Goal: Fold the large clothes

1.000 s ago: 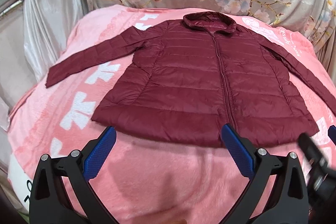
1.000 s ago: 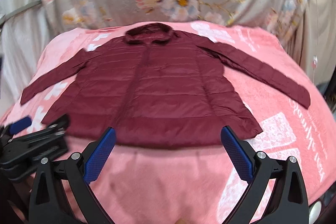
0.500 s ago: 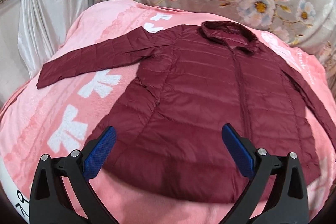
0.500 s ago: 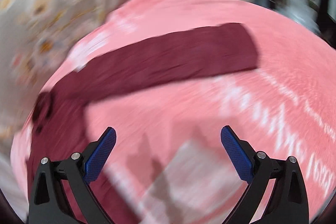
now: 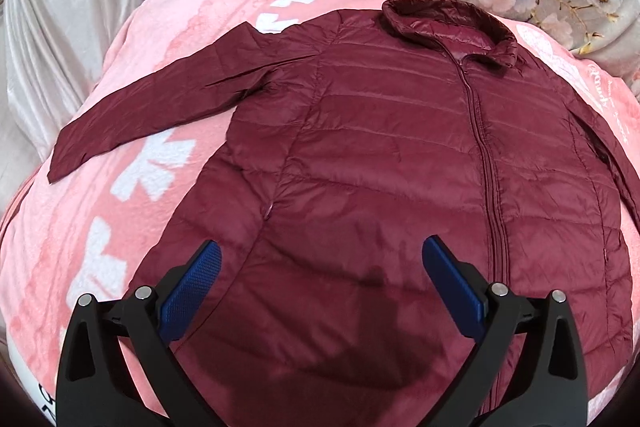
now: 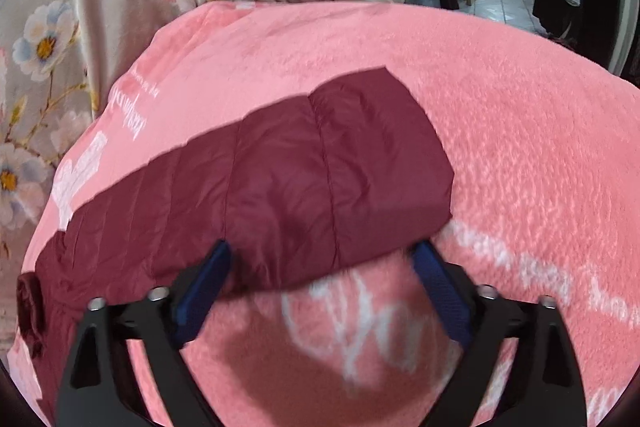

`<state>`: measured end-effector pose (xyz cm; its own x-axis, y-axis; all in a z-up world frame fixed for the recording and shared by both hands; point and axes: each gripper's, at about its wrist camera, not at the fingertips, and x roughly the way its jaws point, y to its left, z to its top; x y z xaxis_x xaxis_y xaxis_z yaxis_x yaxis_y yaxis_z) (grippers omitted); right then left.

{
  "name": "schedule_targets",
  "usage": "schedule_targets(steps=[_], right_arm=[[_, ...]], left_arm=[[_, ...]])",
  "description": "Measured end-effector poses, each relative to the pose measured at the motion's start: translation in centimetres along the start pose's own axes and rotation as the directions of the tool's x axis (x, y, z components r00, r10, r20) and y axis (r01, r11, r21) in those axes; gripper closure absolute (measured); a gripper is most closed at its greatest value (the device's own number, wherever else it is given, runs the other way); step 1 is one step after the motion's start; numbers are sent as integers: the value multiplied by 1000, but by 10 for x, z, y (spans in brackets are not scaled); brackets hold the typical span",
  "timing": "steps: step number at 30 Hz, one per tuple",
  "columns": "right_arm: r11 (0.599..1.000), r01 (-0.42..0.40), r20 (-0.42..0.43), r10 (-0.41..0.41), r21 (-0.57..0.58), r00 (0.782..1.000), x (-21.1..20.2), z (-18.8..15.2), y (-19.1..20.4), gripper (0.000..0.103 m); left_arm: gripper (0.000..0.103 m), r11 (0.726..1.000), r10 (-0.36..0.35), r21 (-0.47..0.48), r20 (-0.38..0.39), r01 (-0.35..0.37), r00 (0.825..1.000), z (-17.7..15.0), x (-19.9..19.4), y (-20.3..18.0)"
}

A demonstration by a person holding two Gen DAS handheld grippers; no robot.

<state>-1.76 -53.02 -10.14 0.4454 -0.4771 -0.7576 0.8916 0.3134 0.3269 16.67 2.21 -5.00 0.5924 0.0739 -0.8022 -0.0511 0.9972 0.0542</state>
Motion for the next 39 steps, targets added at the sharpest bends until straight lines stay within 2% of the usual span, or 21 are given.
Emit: schedule_targets(steps=[1, 2, 4, 5, 7, 10, 11, 14, 16, 20, 22, 24, 26, 28, 30, 31, 32, 34, 36, 37, 39], right_arm=[[999, -37, 7, 36, 27, 999, 3, 8, 0, 74], [995, -83, -7, 84, 58, 996, 7, 14, -1, 97], [986, -139, -39, 143, 95, 989, 17, 26, 6, 97], [989, -134, -25, 136, 59, 990, 16, 31, 17, 97], [991, -125, 30, 127, -52, 991, 6, 38, 56, 97], [939, -208, 72, 235, -274, 969, -28, 26, 146, 97], [907, -239, 65, 278, -347, 958, -38, 16, 175, 97], [751, -334, -7, 402, -569, 916, -74, -39, 270, 98], [611, -391, -95, 459, -688, 883, -95, -96, 327, 98], [372, -487, -295, 466, -790, 834, -109, -219, 397, 98], [277, -507, -371, 422, -816, 827, -104, -276, 417, 97], [203, -529, -436, 368, -824, 821, -97, -326, 426, 96], [150, -516, -449, 332, -843, 830, -96, -355, 425, 92], [118, -477, -416, 339, -871, 844, -104, -364, 418, 88], [148, -493, -411, 381, -857, 829, -116, -348, 404, 74], [174, -508, -412, 395, -844, 821, -118, -336, 396, 58], [224, -520, -404, 411, -824, 817, -118, -317, 384, 43], [325, -523, -370, 430, -788, 824, -114, -281, 365, 40], [406, -518, -343, 429, -753, 836, -105, -253, 350, 39], [434, -516, -336, 427, -738, 840, -102, -244, 344, 39], [461, -515, -339, 413, -723, 845, -96, -232, 333, 39]], left_arm=[[5, 1000, -3, -1, 1, 3, 1000, 2, 2, 0], [5, 1000, -4, -2, 2, 4, 1000, 5, 5, 0], [5, 1000, -1, -5, 5, 1, 1000, 9, 9, 2], [5, 1000, 4, -7, 9, -4, 1000, 12, 11, 4], [5, 1000, 19, -17, 18, -19, 1000, 17, 14, 10], [5, 998, 52, -38, 32, -50, 998, 25, 18, 24], [5, 997, 61, -52, 35, -59, 998, 28, 20, 30], [5, 993, 82, -89, 38, -78, 996, 34, 24, 47], [5, 990, 94, -108, 40, -89, 995, 37, 26, 58], [5, 985, 111, -139, 30, -106, 993, 39, 31, 79], [5, 983, 116, -148, 23, -112, 993, 39, 34, 88], [5, 981, 114, -159, 11, -110, 993, 40, 40, 96], [5, 982, 85, -171, 0, -84, 996, 41, 43, 103], [5, 980, 26, -195, -4, -26, 1000, 46, 46, 105], [5, 975, -52, -217, 3, 52, 999, 53, 46, 103], [5, 971, -85, -223, 7, 85, 996, 57, 47, 100], [5, 965, -132, -229, 9, 130, 991, 62, 49, 95], [5, 948, -217, -236, 4, 211, 976, 72, 54, 81], [5, 921, -311, -254, -26, 295, 950, 80, 64, 63], [5, 903, -356, -268, -36, 334, 934, 82, 68, 56], [5, 883, -399, -287, -44, 371, 916, 81, 70, 43]])
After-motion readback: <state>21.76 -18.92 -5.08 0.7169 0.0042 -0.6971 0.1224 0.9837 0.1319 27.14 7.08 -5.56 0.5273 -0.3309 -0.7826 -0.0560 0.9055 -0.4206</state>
